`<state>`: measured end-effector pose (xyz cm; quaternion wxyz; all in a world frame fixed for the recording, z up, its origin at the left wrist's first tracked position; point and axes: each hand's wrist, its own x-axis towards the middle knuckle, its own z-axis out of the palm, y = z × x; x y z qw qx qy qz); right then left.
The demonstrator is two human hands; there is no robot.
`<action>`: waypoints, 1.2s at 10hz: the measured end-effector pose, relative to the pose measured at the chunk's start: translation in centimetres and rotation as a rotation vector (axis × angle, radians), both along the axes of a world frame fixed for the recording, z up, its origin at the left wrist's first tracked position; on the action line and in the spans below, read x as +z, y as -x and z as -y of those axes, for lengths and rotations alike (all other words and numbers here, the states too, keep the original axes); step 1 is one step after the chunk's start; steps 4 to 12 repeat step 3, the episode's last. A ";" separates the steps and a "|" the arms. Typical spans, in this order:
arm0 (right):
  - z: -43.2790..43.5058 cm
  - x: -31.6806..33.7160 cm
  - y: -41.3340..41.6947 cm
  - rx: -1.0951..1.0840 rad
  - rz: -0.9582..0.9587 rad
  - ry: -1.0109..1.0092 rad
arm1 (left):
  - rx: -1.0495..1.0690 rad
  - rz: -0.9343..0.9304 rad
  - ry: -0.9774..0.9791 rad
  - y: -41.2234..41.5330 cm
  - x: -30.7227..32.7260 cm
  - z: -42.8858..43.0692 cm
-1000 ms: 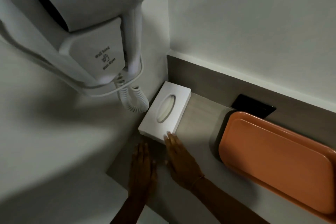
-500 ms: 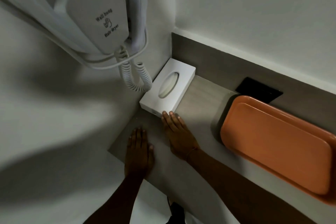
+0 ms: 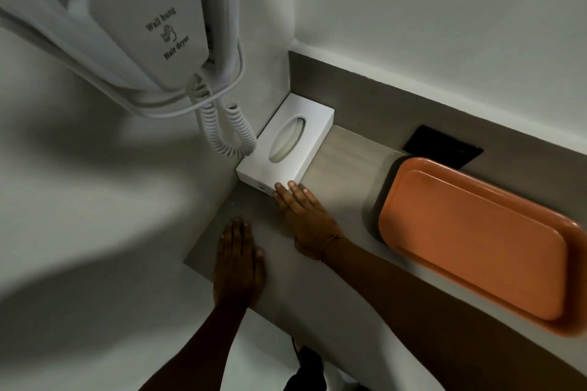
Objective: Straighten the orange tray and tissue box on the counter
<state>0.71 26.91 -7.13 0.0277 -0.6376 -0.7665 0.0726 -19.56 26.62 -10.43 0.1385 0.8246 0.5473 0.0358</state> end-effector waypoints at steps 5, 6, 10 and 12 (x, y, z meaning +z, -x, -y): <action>5.9 8.7 -1.1 -0.360 -0.700 -0.184 | -0.083 -0.015 -0.002 -0.7 1.1 0.0; 5.9 8.7 -1.1 -0.360 -0.700 -0.184 | -0.083 -0.015 -0.002 -0.7 1.1 0.0; 5.9 8.7 -1.1 -0.360 -0.700 -0.184 | -0.083 -0.015 -0.002 -0.7 1.1 0.0; 5.9 8.7 -1.1 -0.360 -0.700 -0.184 | -0.083 -0.015 -0.002 -0.7 1.1 0.0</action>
